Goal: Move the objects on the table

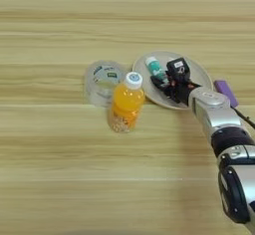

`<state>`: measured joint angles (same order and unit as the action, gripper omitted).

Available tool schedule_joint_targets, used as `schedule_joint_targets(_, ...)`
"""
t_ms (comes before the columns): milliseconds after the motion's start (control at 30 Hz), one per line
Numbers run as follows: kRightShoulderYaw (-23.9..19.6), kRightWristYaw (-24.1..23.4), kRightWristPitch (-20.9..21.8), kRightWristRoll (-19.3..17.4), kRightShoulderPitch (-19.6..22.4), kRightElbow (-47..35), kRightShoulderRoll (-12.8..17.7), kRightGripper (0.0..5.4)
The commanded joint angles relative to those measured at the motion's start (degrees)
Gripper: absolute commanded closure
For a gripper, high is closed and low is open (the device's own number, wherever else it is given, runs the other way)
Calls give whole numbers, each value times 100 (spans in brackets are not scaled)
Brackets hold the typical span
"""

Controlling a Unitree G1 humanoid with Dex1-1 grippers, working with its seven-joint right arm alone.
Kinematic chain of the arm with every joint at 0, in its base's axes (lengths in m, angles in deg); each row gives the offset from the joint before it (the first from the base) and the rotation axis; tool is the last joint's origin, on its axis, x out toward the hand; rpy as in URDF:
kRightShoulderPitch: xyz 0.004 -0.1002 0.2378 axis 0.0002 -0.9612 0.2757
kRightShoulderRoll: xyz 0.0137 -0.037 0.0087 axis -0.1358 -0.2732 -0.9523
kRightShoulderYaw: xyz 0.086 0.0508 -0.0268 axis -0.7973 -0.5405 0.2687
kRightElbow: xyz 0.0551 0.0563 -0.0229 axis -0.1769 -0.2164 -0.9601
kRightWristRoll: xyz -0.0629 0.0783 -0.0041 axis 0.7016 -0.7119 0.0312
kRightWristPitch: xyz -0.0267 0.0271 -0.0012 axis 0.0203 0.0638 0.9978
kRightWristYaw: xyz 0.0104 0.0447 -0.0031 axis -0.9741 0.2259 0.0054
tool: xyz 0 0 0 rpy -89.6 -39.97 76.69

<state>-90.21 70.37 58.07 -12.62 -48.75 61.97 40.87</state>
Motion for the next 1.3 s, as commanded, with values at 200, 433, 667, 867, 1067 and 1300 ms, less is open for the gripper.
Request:
schedule_joint_targets(200, -131, -95, -46, -80, 291, -684, 239, 373)
schedule_joint_targets(433, -234, -94, -161, -118, 209, -1063, 300, 373)
schedule_joint_targets(667, -391, -127, -217, -155, 193, -1184, 448, 373)
schedule_joint_targets(867, -655, -161, -231, -287, 147, -1289, 685, 373)
schedule_joint_targets(1067, -1103, -240, -257, -474, 12, -1365, 1081, 373)
schedule_joint_targets(1300, -1593, -425, -163, -623, -97, -926, 1578, 373)
